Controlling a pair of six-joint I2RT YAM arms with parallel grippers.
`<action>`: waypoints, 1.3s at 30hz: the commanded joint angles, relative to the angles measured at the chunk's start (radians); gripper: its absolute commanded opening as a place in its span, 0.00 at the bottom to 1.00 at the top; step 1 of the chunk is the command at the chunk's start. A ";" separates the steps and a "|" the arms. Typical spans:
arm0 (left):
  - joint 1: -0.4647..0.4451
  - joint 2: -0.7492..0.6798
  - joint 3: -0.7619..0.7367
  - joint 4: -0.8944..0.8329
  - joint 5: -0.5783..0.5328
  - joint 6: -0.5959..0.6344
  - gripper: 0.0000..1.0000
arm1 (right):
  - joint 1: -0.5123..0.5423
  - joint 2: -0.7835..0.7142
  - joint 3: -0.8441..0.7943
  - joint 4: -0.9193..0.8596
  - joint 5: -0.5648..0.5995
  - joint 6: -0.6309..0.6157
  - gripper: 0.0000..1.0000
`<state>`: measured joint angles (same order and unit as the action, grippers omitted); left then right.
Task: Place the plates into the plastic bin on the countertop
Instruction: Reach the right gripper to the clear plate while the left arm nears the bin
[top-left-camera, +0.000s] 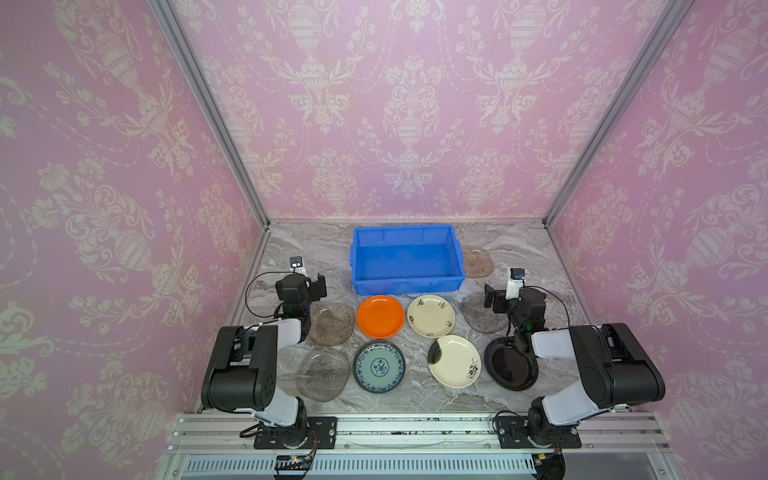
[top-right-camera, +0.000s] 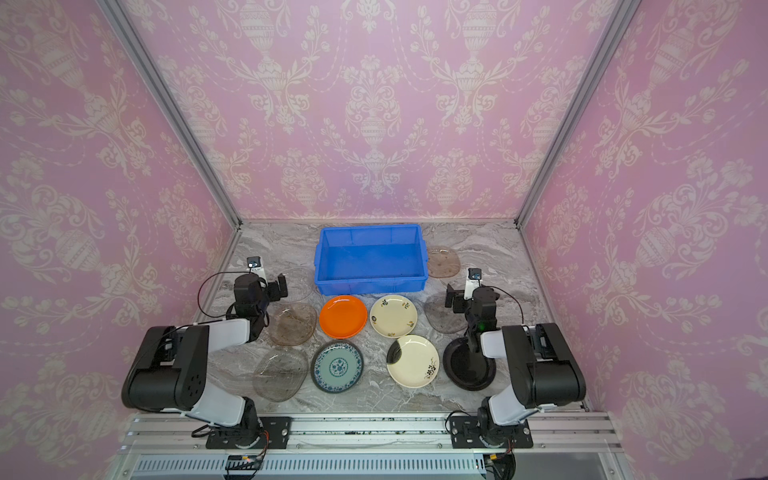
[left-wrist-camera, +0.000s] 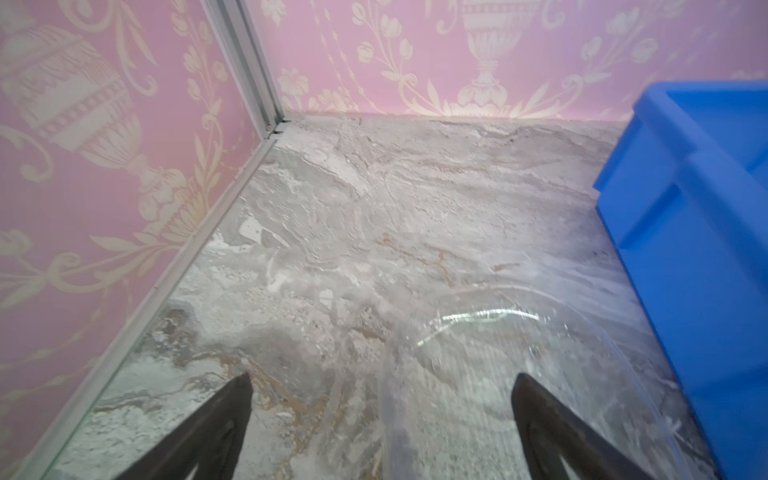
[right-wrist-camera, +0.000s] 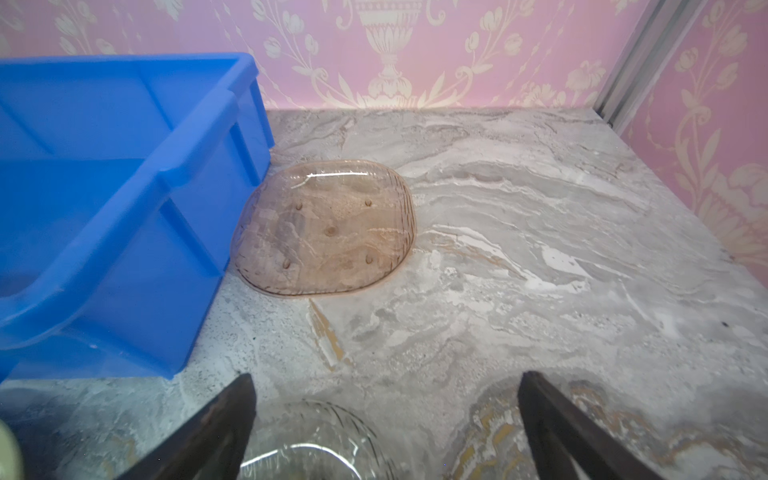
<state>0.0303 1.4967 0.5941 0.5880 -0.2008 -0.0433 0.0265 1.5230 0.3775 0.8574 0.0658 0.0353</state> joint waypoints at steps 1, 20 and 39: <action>-0.003 -0.087 0.076 -0.238 -0.111 -0.047 0.99 | 0.007 -0.104 0.108 -0.237 0.138 0.043 1.00; -0.015 -0.173 0.551 -0.832 0.123 -0.425 0.99 | 0.071 -0.027 0.752 -1.037 0.272 0.245 1.00; -0.085 -0.048 0.662 -0.830 0.475 -0.398 0.99 | -0.088 0.143 0.733 -0.904 -0.184 0.619 0.80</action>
<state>-0.0555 1.4418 1.2366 -0.2298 0.1925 -0.4583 -0.0441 1.6386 1.1149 -0.1017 0.0124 0.5476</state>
